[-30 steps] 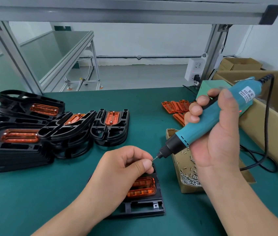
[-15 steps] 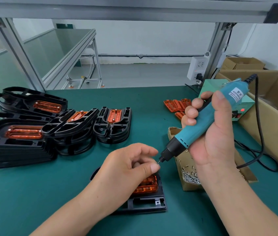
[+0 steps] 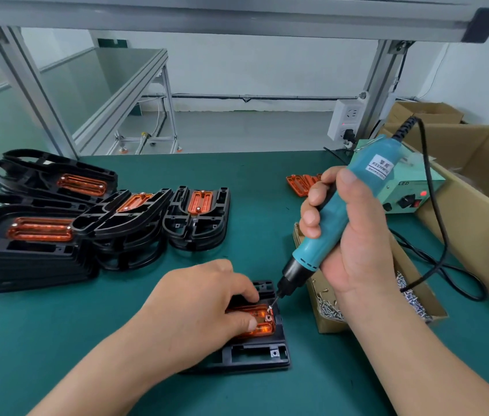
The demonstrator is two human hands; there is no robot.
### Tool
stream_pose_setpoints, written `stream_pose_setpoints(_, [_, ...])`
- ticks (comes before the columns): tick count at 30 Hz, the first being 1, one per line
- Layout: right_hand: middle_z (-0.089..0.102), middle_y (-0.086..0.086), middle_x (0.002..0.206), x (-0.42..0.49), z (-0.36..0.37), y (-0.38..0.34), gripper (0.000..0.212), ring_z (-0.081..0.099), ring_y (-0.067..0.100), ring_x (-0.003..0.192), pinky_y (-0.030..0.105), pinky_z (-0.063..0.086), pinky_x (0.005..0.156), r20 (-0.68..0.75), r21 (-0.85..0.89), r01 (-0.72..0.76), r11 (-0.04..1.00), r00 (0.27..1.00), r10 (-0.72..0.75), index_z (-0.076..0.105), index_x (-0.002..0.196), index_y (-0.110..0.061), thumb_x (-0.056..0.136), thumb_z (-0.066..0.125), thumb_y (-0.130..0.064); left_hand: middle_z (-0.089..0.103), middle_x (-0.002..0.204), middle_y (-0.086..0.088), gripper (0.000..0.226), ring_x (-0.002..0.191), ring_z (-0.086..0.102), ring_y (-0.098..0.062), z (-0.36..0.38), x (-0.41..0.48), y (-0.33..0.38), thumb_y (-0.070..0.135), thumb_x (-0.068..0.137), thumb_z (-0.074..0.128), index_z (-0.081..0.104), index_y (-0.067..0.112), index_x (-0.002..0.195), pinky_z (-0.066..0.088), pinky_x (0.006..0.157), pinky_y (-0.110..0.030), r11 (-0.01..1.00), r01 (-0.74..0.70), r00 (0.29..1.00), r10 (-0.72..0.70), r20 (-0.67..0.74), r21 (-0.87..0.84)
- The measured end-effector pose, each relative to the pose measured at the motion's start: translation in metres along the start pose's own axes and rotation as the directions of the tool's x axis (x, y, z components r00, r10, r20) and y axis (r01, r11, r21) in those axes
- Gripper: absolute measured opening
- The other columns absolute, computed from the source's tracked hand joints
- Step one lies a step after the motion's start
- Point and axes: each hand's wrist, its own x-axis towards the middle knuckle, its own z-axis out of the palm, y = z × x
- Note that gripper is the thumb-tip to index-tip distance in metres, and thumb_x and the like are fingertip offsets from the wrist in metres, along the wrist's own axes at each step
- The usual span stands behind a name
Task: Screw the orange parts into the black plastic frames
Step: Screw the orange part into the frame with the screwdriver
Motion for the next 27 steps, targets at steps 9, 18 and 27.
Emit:
stream_pose_setpoints(9, [0.060, 0.007, 0.078, -0.006, 0.006, -0.003, 0.011, 0.055, 0.018, 0.054, 0.024, 0.040, 0.047, 0.057, -0.043, -0.005, 0.999, 0.998, 0.007, 0.055, 0.098, -0.013, 0.101, 0.055, -0.023, 0.050, 0.092, 0.020, 0.041, 0.074, 0.051, 0.001, 0.000, 0.000, 0.003, 0.068, 0.086, 0.062, 0.052, 0.058, 0.124, 0.029, 0.059, -0.016, 0.998, -0.011, 0.999, 0.009, 0.035, 0.064])
stream_pose_setpoints(18, [0.061, 0.007, 0.076, -0.010, 0.009, -0.007, 0.018, 0.055, 0.019, 0.051, 0.024, 0.041, 0.046, 0.123, -0.086, 0.019, 0.996, 0.992, -0.008, 0.056, 0.098, -0.012, 0.094, 0.066, -0.027, 0.053, 0.094, 0.021, 0.030, 0.080, 0.055, 0.001, 0.002, 0.000, 0.000, 0.067, 0.089, 0.059, 0.061, 0.059, 0.118, 0.038, 0.064, -0.016, 0.996, -0.036, 0.998, 0.032, 0.049, 0.083])
stream_pose_setpoints(27, [0.066, 0.009, 0.079, -0.023, 0.021, -0.007, 0.032, 0.061, 0.024, 0.052, 0.028, 0.048, 0.052, 0.447, -0.114, 0.093, 0.989, 0.894, -0.032, 0.062, 0.105, -0.014, 0.093, 0.079, -0.039, 0.050, 0.087, 0.018, 0.029, 0.076, 0.048, -0.003, 0.005, 0.000, 0.001, 0.065, 0.092, 0.057, 0.063, 0.055, 0.119, 0.035, 0.064, -0.024, 0.992, -0.038, 0.998, 0.032, 0.056, 0.123])
